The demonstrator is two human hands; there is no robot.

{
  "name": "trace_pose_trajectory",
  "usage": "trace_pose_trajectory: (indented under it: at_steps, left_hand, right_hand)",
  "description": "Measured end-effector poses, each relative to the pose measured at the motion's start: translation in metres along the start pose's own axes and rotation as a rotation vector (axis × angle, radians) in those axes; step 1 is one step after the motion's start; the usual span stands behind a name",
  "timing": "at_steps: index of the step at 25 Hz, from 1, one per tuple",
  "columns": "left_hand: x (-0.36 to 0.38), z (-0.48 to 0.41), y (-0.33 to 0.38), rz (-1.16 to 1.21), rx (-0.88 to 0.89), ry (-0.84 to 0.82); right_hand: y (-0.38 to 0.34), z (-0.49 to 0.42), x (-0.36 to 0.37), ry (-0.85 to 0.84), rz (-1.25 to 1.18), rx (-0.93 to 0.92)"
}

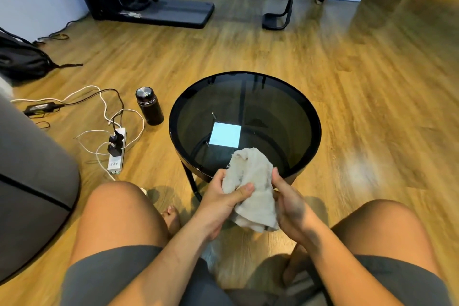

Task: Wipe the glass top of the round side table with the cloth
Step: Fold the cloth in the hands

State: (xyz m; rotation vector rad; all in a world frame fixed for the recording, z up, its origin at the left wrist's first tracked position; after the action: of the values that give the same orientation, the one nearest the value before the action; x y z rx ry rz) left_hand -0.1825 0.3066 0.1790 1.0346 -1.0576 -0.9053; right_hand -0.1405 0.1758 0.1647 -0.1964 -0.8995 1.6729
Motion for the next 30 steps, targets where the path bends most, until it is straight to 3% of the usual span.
trace_pose_trajectory:
  at_steps: [3, 8, 10, 13, 16, 19, 24, 27, 30]
  left_hand:
    - [0.000, -0.003, -0.004, 0.004, -0.019, -0.029]
    - [-0.003, -0.002, -0.001, -0.003, 0.000, 0.041]
    - [0.014, -0.001, 0.005, 0.067, 0.005, -0.036]
    - [0.060, -0.008, 0.013, -0.074, 0.038, -0.237]
    - [0.123, -0.038, 0.008, -0.208, -0.009, -0.447]
    - [0.182, -0.074, -0.011, -0.215, -0.091, -0.526]
    - [0.251, -0.144, -0.118, -0.261, -0.271, -0.352]
    - [0.273, -0.171, -0.194, -0.289, -0.372, -0.224]
    - [0.274, -0.203, -0.259, -0.500, -0.394, -0.112]
  right_hand:
    - [-0.007, 0.000, -0.001, -0.023, 0.043, -0.089]
    - [-0.004, -0.004, 0.000, -0.048, -0.023, -0.022]
    - [-0.013, 0.002, 0.001, -0.010, 0.065, -0.062]
    - [-0.052, 0.025, -0.023, 0.142, 0.263, -0.144]
    - [-0.107, 0.046, -0.086, 0.197, 0.399, -0.131]
    - [-0.143, 0.056, -0.173, 0.267, 0.553, -0.072]
    - [-0.104, 0.022, -0.360, 0.583, 0.178, -0.007]
    - [-0.038, -0.017, -0.417, 0.601, -0.062, 0.083]
    - [-0.002, -0.059, -0.453, 0.665, -0.146, 0.115]
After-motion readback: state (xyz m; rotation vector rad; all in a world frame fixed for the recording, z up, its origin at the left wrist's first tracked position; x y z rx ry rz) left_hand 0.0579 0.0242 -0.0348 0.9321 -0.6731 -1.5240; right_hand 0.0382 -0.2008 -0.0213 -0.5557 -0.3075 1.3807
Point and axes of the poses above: each hand's wrist, its own z-axis away from the middle knuckle, its own x-axis out of the palm, y = z × x, the point moved 10 cm from there along -z, towards the middle knuckle, and after that the axes turned 14 degrees about x, right-handed, at the moved point
